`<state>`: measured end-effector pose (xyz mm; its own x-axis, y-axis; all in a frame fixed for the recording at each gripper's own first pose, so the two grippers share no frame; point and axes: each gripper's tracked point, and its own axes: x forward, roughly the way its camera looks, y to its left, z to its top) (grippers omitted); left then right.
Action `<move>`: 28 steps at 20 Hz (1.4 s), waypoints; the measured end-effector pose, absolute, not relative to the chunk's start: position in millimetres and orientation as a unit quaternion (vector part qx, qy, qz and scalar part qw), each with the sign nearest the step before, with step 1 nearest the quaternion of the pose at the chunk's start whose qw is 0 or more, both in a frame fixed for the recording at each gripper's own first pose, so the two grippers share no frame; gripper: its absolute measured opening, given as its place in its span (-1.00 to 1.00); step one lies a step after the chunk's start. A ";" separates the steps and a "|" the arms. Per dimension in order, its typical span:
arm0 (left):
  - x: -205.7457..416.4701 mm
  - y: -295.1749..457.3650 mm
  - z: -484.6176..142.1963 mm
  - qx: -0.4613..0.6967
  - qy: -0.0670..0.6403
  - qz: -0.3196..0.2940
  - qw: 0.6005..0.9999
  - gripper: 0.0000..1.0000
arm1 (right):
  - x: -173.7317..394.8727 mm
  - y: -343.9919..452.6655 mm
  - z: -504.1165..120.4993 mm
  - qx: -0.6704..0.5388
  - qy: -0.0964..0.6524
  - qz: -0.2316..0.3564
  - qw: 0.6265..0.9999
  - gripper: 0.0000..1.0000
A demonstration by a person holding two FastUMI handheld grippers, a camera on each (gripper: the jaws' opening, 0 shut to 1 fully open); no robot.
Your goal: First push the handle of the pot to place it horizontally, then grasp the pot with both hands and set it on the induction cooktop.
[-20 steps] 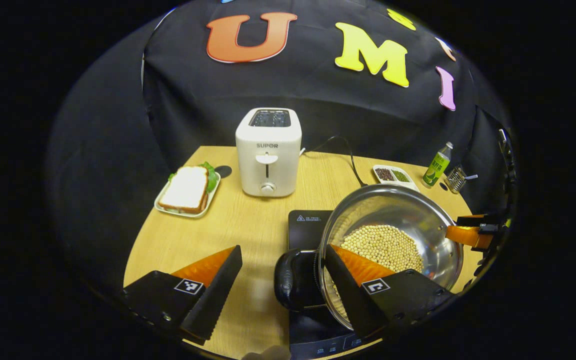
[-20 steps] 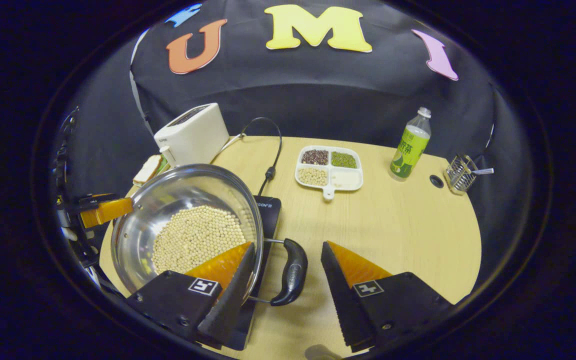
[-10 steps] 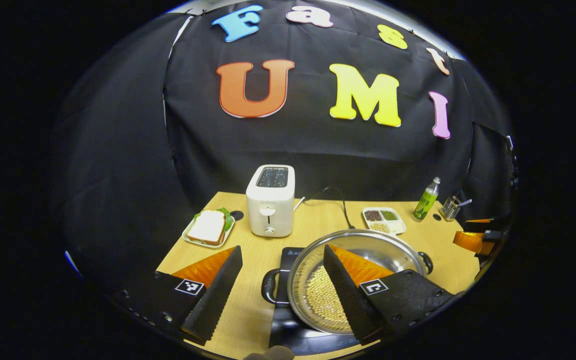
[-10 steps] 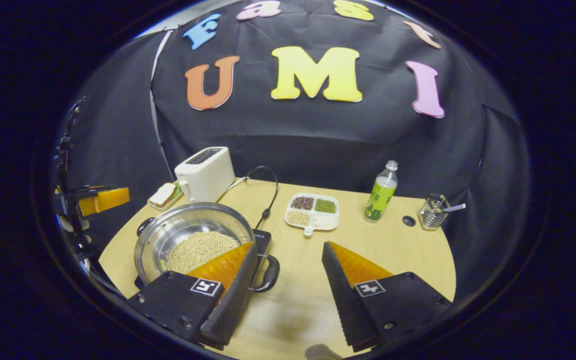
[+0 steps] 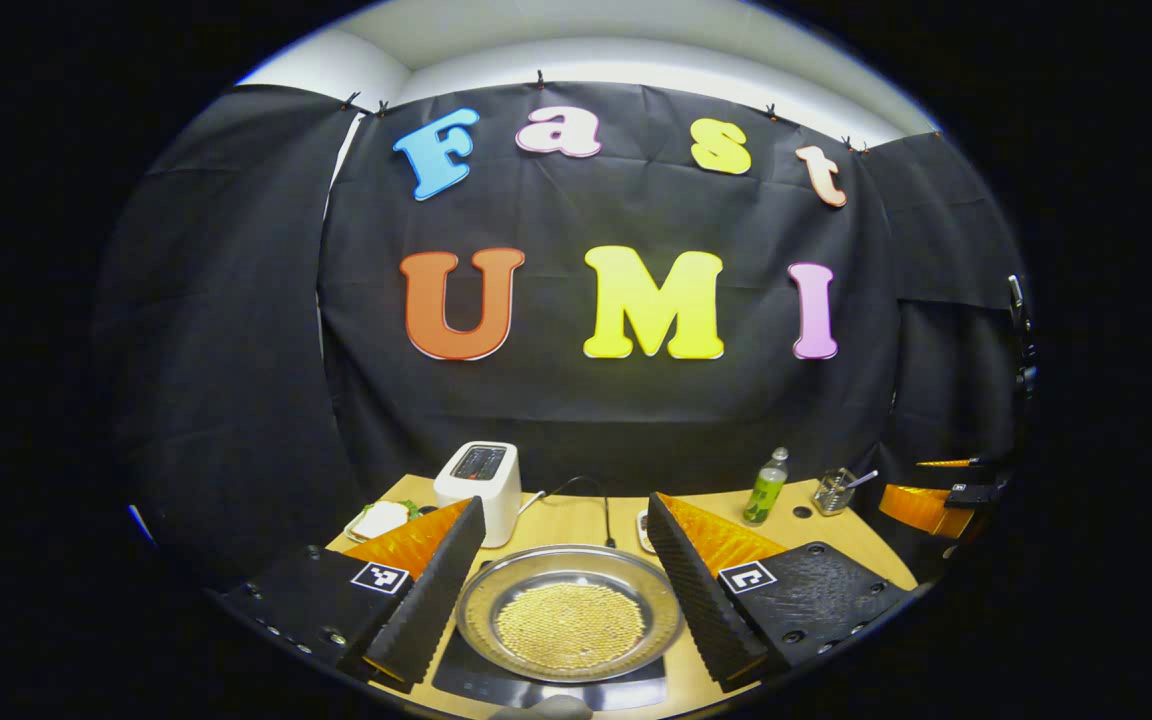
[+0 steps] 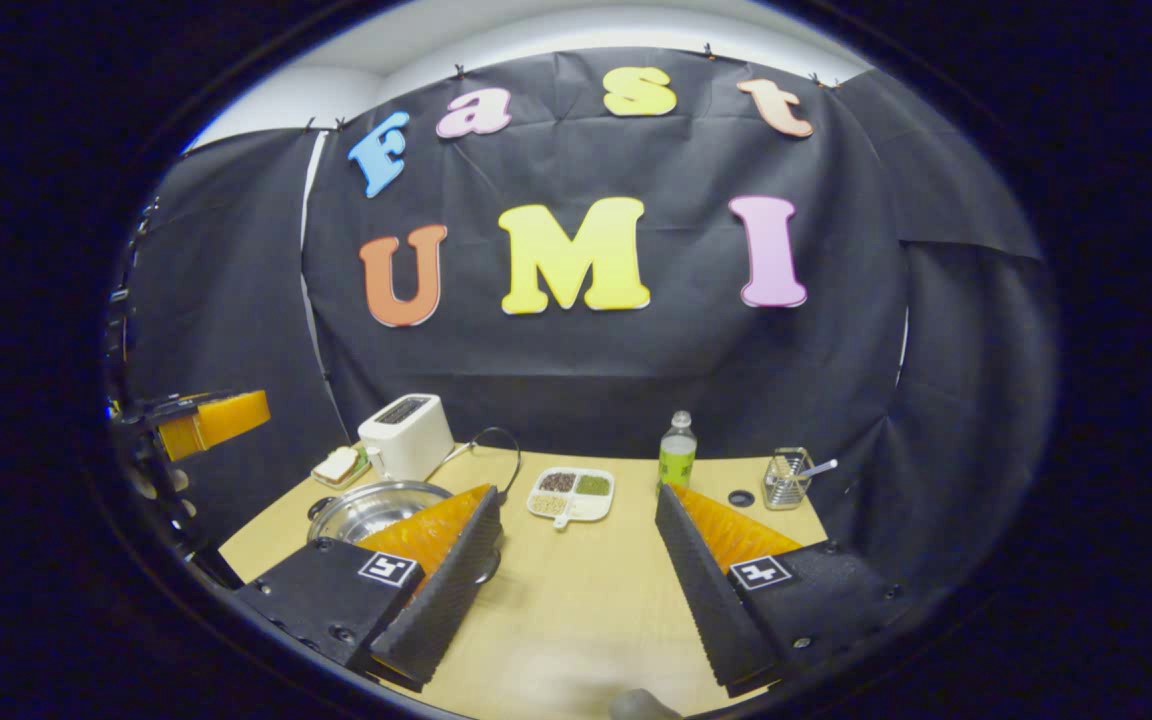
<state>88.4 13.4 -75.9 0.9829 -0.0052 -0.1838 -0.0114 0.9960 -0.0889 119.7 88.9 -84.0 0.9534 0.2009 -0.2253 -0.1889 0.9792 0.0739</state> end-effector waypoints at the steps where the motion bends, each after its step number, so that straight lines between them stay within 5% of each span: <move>1: 83.0 2.3 -64.2 -0.044 0.078 0.003 0.996 0.93 | 111.6 73.3 -72.4 0.027 0.104 0.096 0.990 0.97; 14: 24.7 -152.1 13.0 -0.060 0.010 -0.023 0.998 0.92 | 33.1 -76.9 -2.1 0.001 -0.003 0.041 0.999 0.94; 28: -17.2 -156.0 18.7 -0.036 0.003 0.011 0.999 0.92 | 11.8 -103.4 -13.2 0.021 0.003 0.053 0.998 0.96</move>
<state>-17.2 -156.0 18.7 0.9998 0.0208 -0.0071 -0.0212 0.9971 -0.0729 11.8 -103.4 -13.2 0.9944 0.1061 -0.0029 -0.1059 0.9935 0.0421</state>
